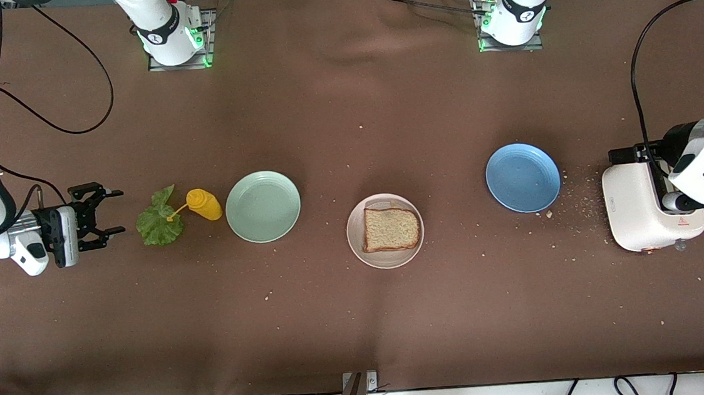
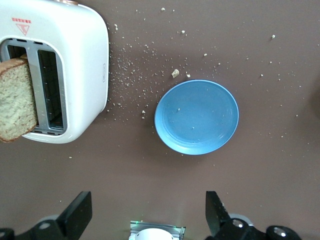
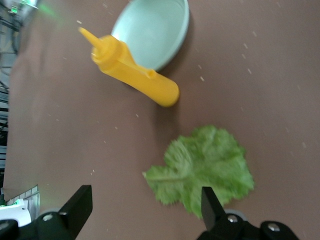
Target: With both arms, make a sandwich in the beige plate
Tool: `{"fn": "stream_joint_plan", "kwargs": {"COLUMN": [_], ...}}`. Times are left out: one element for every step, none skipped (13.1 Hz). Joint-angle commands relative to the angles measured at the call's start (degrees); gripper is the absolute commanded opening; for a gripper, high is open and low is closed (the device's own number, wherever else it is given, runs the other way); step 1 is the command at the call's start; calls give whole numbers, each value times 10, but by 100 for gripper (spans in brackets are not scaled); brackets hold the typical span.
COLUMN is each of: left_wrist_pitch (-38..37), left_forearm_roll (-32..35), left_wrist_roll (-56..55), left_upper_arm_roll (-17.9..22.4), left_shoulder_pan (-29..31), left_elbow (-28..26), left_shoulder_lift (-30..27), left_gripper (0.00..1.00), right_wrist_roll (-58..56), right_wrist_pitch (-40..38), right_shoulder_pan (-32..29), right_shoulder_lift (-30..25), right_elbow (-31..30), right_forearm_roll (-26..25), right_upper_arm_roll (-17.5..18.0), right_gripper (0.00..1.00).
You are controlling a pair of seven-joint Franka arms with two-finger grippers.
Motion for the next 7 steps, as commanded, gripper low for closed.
{"fn": "stream_joint_plan", "kwargs": {"left_wrist_pitch": [1,1,1,1,1,1,1], "left_forearm_roll": [20,20,20,20,20,20,20], "left_wrist_roll": [-6,-6,-6,-6,-6,-6,-6], "left_upper_arm_roll": [-7,-7,-7,-7,-7,-7,-7], "left_shoulder_pan": [0,-1,-1,-1,-1,-1,-1], "left_elbow": [-9,-9,-9,-9,-9,-9,-9], "left_shoulder_lift": [-9,-9,-9,-9,-9,-9,-9], "left_gripper": [100,100,100,100,100,100,100], "right_wrist_roll": [126,176,226,272,323,384,450], "right_wrist_pitch": [48,57,72,75,77,86,103], "right_shoulder_pan": [17,25,35,39,43,53,64], "right_shoulder_lift": [-2,-1,-2,-2,-2,1,4], "right_elbow": [-20,-28,-35,-37,-37,-40,-53], "right_forearm_roll": [-64,-69,-91,-114,-134,-154,-166], "right_upper_arm_roll": [-4,-5,-5,-5,-5,-5,-5], "right_gripper": [97,97,97,97,97,96,95]}}
